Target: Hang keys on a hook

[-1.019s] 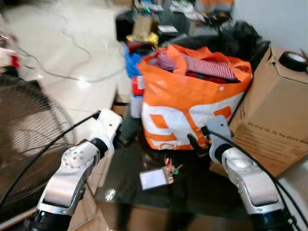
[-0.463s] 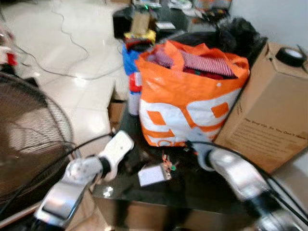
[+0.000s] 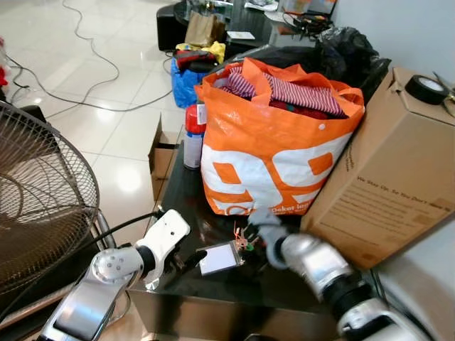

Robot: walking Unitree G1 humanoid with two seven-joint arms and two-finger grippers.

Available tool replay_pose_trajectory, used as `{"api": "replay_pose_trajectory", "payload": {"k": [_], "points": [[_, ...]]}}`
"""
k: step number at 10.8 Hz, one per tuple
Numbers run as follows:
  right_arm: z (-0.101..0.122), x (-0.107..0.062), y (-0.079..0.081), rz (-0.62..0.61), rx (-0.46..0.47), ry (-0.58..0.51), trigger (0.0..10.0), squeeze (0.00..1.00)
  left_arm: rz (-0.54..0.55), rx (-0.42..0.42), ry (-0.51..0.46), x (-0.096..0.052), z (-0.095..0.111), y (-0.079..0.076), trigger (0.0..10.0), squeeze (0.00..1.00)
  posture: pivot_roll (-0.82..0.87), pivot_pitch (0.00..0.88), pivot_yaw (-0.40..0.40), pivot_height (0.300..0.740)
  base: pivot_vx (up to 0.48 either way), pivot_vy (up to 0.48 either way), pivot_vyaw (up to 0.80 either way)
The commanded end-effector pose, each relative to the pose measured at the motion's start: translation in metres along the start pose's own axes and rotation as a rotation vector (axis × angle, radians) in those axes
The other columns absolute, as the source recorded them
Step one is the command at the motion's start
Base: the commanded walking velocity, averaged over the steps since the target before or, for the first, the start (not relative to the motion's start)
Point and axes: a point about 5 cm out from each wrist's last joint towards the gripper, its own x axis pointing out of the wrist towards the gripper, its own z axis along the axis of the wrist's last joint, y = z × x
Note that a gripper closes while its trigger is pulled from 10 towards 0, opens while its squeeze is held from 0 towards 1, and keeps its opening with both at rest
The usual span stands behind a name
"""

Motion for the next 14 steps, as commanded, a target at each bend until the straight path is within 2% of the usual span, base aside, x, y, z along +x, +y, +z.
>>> {"api": "replay_pose_trajectory", "payload": {"k": [1,2,3,4,5,6,9,12,13,14], "points": [[-0.004,-0.001,-0.008,-0.036,0.032,-0.011,10.0,0.00,0.009,0.016,-0.012,-0.002,0.005,-0.001,10.0,0.00,-0.08,0.000,-0.162,0.740,0.000,0.000,0.00],[-0.002,0.006,-0.008,-0.089,0.138,-0.070,10.0,0.00,0.009,0.015,-0.010,-0.003,0.005,-0.004,10.0,0.00,-0.07,0.000,-0.160,0.740,0.000,0.000,0.00],[0.001,0.008,-0.007,-0.103,0.183,-0.095,10.0,0.00,0.007,0.015,-0.011,-0.002,0.006,-0.005,10.0,0.00,-0.07,0.000,-0.160,0.740,0.000,0.000,0.00],[0.004,0.011,-0.004,-0.116,0.232,-0.127,8.6,0.00,0.003,0.015,-0.015,-0.003,0.008,-0.008,10.0,0.00,-0.06,0.000,-0.161,0.740,0.000,0.000,0.00],[0.005,0.015,0.003,-0.095,0.313,-0.152,0.0,0.00,-0.003,0.013,-0.012,-0.007,0.007,-0.010,10.0,0.00,-0.05,0.000,-0.159,0.740,0.000,0.000,0.00],[0.005,0.018,0.007,-0.091,0.337,-0.163,0.0,0.00,-0.004,0.014,-0.008,-0.010,0.007,-0.010,10.0,0.00,-0.04,0.000,-0.158,0.740,0.000,0.000,0.00],[0.004,0.025,0.020,-0.116,0.330,-0.181,0.0,0.00,0.012,0.017,0.013,-0.019,0.007,-0.007,10.0,0.00,-0.02,0.000,-0.162,0.740,0.000,0.000,0.00],[0.003,0.031,0.035,-0.139,0.314,-0.182,0.1,0.00,0.032,0.014,0.032,-0.035,0.007,-0.008,10.0,0.00,0.03,0.065,-0.162,0.740,0.000,0.000,0.00],[0.003,0.031,0.036,-0.141,0.319,-0.182,0.4,0.00,0.033,0.013,0.033,-0.036,0.007,-0.009,10.0,0.00,0.03,0.070,-0.162,0.740,0.000,0.000,0.00],[0.003,0.032,0.038,-0.156,0.330,-0.185,1.6,0.00,0.034,0.011,0.039,-0.040,0.007,-0.010,10.0,0.00,0.03,0.082,-0.163,0.740,0.000,0.000,0.00]]}}
